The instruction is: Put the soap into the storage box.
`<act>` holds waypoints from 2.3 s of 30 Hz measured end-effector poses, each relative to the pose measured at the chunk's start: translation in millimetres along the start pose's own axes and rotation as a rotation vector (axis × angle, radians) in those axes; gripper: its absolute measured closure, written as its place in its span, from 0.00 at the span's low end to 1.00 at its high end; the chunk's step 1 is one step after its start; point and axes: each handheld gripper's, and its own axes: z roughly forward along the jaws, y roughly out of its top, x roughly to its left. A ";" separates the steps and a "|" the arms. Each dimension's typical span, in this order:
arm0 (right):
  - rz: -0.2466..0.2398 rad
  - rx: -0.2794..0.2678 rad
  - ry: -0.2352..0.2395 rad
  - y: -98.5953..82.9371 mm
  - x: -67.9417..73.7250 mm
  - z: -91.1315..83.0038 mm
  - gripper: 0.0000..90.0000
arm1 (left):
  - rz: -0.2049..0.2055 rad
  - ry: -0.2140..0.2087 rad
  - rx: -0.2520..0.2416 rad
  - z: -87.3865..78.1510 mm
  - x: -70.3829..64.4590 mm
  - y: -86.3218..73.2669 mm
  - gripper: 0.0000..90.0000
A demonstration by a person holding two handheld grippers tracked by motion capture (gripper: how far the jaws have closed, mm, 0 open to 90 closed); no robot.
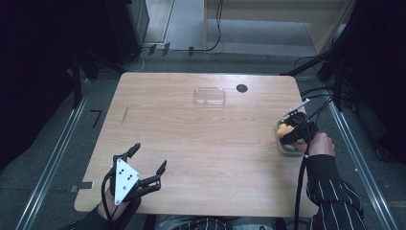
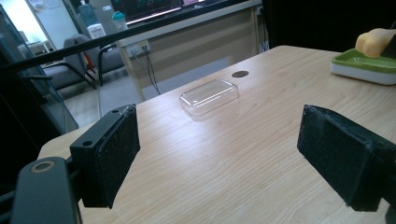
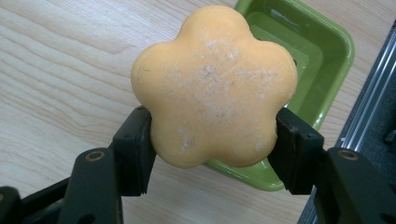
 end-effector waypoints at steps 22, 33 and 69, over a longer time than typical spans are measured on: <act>0.057 0.009 -0.026 1.3 -23.1 11.9 0.44 | 0.003 -0.002 -0.001 0.2 0.0 0.0 0.15; 0.075 0.038 -0.028 5.3 -30.8 25.5 0.44 | 0.001 0.000 0.002 -0.2 0.4 -0.2 0.15; 0.082 0.090 -0.034 7.4 -32.7 49.8 0.44 | 0.006 -0.002 -0.001 -0.7 0.2 -0.2 0.15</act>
